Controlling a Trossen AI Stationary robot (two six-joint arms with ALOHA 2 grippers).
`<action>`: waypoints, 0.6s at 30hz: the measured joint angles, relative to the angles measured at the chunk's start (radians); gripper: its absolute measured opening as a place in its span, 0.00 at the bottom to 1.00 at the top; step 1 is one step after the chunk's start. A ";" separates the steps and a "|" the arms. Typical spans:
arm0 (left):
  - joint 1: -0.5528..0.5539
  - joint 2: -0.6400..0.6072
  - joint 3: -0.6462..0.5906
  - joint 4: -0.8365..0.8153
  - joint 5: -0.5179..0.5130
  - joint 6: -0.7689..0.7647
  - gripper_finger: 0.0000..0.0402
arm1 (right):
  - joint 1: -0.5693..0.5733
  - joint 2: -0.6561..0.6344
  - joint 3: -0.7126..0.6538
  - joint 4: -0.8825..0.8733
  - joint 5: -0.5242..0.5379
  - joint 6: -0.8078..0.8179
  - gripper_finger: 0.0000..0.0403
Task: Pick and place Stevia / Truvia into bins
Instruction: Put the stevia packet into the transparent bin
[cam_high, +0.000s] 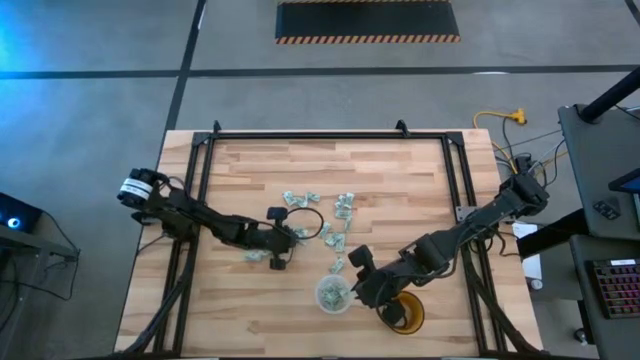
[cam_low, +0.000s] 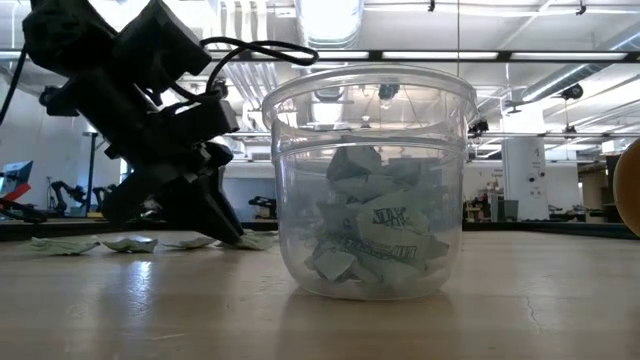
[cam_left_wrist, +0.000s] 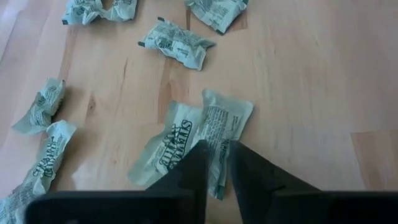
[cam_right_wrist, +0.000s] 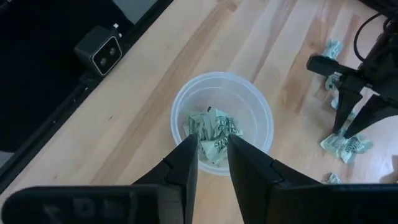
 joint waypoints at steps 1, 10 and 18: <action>0.000 0.001 0.002 -0.008 0.000 0.000 0.09 | 0.000 0.000 0.000 0.000 0.000 0.002 0.19; 0.000 -0.009 0.004 -0.019 0.000 -0.001 0.00 | 0.000 0.000 -0.001 -0.001 0.013 0.004 0.19; -0.013 -0.086 0.011 -0.020 0.000 -0.029 0.00 | -0.001 -0.013 -0.001 -0.167 0.306 0.145 0.17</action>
